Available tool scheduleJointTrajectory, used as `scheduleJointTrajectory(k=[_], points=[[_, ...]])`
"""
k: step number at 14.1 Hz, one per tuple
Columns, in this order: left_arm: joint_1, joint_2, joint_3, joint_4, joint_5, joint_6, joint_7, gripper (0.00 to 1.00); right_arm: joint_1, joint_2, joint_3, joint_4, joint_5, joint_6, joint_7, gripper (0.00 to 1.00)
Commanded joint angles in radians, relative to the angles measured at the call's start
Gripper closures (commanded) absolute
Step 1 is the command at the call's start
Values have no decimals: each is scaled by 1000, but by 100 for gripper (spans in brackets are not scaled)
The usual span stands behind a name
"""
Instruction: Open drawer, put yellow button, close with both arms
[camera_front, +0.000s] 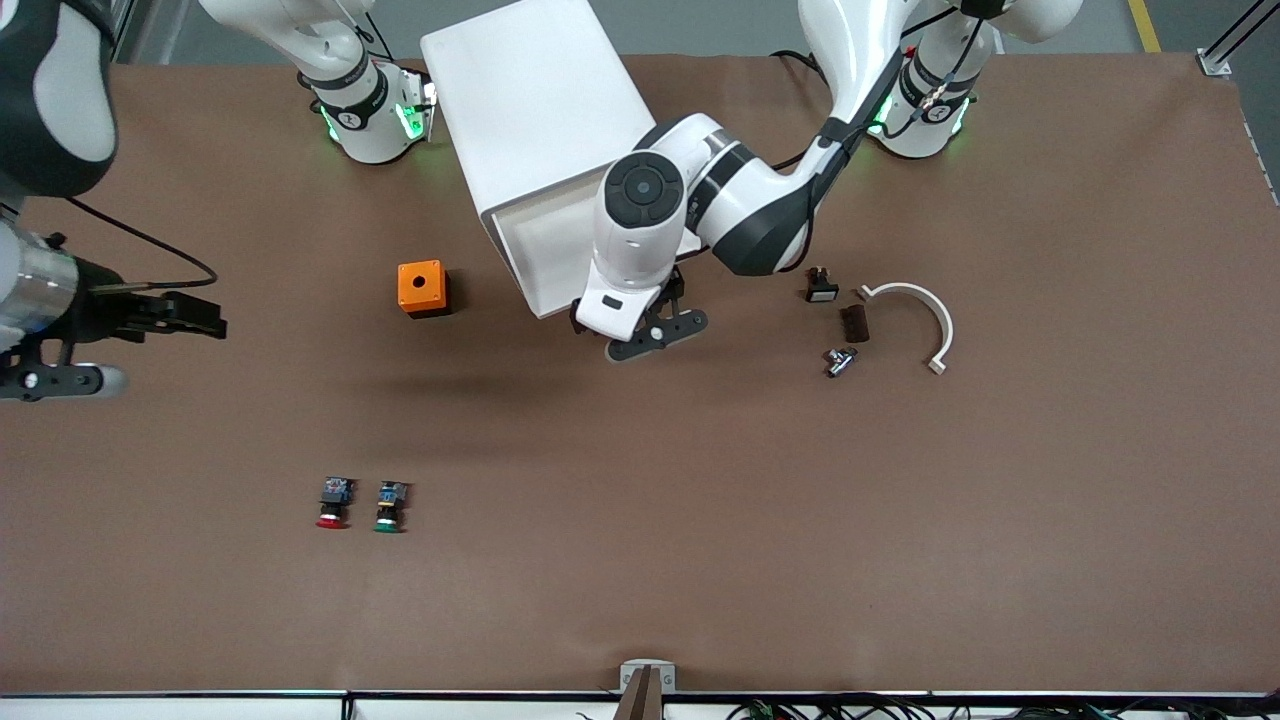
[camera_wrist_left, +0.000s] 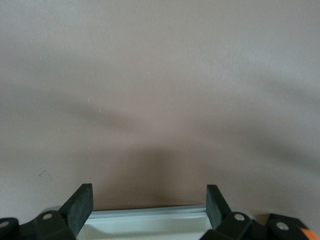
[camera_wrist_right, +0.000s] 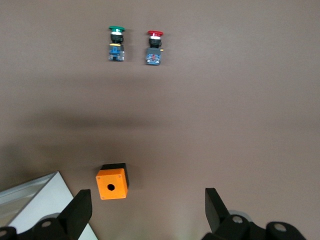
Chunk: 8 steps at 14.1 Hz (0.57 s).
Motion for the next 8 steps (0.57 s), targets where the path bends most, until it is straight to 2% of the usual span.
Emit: scheduleJointTrajectory(k=[1, 4, 8], points=[[-35, -17, 6, -32, 24, 6, -6, 1, -47, -6, 24, 11, -12, -11, -41, 0], [-69, -20, 3, -47, 22, 0, -27, 1, -90, 4, 26, 11, -35, -8, -112, 0], [-121, -29, -1, -67, 16, -22, -70, 1, -97, 5, 26, 11, -73, -2, -112, 0]])
